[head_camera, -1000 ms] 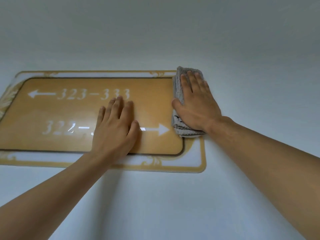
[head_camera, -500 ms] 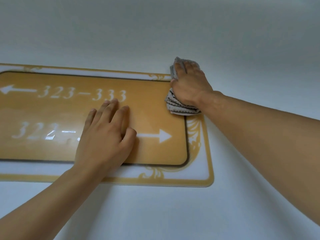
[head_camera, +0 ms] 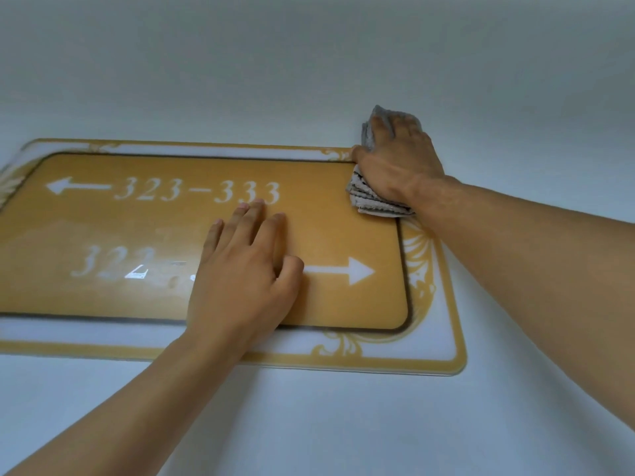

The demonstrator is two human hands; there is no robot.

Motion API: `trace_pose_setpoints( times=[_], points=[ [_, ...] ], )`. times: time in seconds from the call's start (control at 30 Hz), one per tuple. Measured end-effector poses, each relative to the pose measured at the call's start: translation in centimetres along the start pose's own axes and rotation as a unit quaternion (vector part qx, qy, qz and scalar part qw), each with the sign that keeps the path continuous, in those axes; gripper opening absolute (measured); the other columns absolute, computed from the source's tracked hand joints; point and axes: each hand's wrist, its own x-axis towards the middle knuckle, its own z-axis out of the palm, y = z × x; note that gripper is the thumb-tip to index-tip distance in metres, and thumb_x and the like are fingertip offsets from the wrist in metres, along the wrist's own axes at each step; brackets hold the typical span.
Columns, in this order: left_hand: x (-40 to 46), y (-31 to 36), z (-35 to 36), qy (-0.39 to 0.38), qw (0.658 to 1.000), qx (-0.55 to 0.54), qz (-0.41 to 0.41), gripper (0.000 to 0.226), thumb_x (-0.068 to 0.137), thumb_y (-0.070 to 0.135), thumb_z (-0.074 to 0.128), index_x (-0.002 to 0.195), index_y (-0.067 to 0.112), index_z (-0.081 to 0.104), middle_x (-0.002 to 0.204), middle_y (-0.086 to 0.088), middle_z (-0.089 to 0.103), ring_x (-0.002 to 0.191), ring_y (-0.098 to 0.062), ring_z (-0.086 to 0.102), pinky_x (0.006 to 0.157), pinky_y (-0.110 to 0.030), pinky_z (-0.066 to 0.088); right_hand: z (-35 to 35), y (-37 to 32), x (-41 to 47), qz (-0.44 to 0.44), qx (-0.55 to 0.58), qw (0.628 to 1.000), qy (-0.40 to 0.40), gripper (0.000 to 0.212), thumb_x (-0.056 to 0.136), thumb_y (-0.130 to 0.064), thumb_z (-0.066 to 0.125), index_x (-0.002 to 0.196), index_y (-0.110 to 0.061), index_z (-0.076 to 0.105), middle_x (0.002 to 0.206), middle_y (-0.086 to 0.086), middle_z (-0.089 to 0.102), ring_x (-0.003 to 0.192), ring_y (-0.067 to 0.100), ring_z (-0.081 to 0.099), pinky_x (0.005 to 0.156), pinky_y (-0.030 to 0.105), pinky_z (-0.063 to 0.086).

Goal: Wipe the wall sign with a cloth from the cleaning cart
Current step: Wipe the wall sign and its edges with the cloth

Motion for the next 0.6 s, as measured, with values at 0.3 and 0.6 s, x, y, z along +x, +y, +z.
trace_pose_setpoints(
  times=[0.3, 0.6],
  points=[
    [0.0, 0.1, 0.0, -0.005, 1.0, 0.007, -0.002, 0.064, 0.087, 0.042, 0.031, 0.148, 0.022, 0.041, 0.163, -0.003, 0.026, 0.152, -0.017, 0.013, 0.124, -0.042, 0.007, -0.1, -0.1, -1.1, -0.01, -0.001, 1.0, -0.016, 0.078, 0.095, -0.063, 0.02, 0.157, -0.021, -0.004, 0.165, 0.008, -0.004, 0.151, 0.024, -0.007, 0.121, 0.041, -0.003],
    [0.0, 0.1, 0.0, -0.008, 1.0, 0.017, 0.002, 0.063, 0.087, 0.039, 0.032, 0.145, 0.018, 0.041, 0.161, -0.009, 0.029, 0.151, -0.023, 0.016, 0.123, -0.048, 0.011, 0.1, -1.0, -4.6, -0.01, -0.003, 1.0, -0.026, 0.075, 0.095, -0.056, 0.021, 0.157, -0.022, -0.003, 0.165, 0.006, -0.005, 0.15, 0.022, -0.009, 0.12, 0.038, -0.007]
  ],
)
